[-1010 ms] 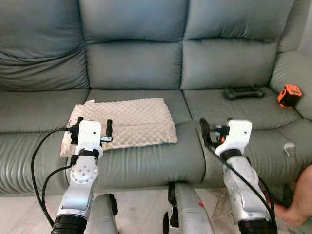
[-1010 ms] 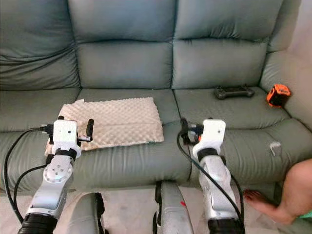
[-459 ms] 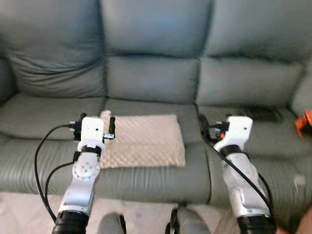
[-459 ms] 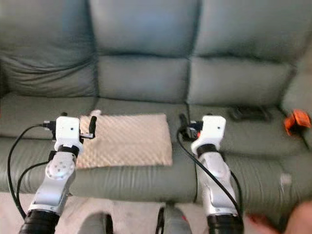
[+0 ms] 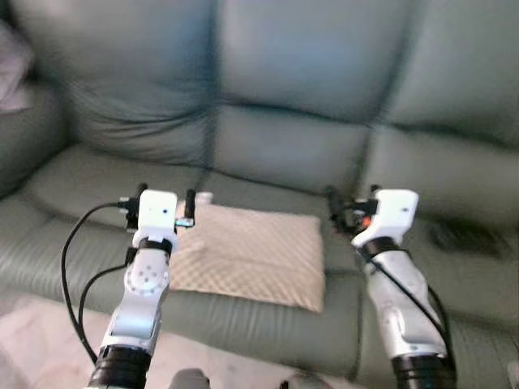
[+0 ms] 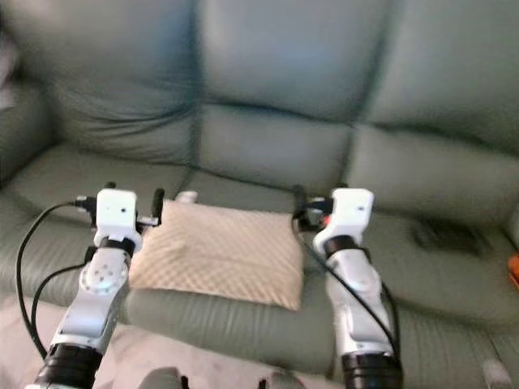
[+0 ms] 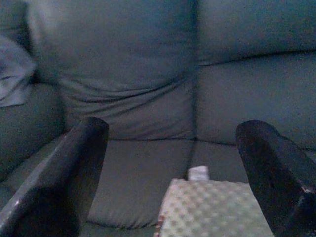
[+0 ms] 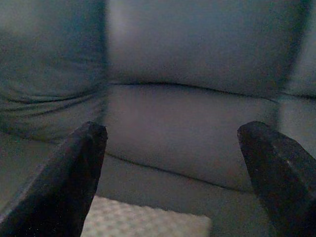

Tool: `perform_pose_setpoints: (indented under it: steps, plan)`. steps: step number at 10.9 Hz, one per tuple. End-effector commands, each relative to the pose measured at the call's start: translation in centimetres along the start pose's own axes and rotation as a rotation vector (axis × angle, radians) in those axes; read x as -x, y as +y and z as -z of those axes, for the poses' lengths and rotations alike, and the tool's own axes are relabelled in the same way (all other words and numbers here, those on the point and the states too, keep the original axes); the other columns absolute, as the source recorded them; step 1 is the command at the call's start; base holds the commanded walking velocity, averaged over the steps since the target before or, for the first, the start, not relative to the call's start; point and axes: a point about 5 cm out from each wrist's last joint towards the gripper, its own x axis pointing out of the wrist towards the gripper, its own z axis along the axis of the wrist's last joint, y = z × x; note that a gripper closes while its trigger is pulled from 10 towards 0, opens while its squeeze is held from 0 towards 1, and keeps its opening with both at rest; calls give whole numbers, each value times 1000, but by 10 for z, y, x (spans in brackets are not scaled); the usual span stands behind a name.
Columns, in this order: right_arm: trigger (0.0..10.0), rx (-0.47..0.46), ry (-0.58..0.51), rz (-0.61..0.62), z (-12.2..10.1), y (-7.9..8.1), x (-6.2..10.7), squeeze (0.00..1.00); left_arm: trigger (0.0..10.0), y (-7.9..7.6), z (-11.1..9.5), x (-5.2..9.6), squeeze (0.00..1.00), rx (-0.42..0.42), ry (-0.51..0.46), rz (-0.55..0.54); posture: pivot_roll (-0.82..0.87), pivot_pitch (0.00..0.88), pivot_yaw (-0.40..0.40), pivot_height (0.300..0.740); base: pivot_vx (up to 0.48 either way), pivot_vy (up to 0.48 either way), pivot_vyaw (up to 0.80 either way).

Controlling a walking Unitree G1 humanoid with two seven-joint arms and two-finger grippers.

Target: Move the pillow to the sofa

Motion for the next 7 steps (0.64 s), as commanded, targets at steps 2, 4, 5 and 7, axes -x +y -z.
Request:
perform_pose_setpoints:
  steps: [2, 4, 5, 7]
  plan:
    - [10000, -3, 4, -15, -2, 0, -2, 0, 10000, 0, 2, -1, 0, 0, 12, -10, -92, 0, -35, 740, 0, 0, 0]
    - [10000, -2, 8, -54, -1, 5, -2, 0, 10000, 1, 4, 1, 0, -8, 20, -9, -89, 0, -37, 740, 0, 0, 0]
    - [10000, 5, 2, -74, -1, 8, -1, 0, 10000, 0, 5, 1, 0, -10, 20, -8, -87, 0, -36, 740, 0, 0, 750]
    - [10000, -1, 5, -92, 0, 11, -1, 0, 10000, 1, 5, 1, 0, -7, 26, -14, -88, 0, -35, 740, 0, 0, 750]
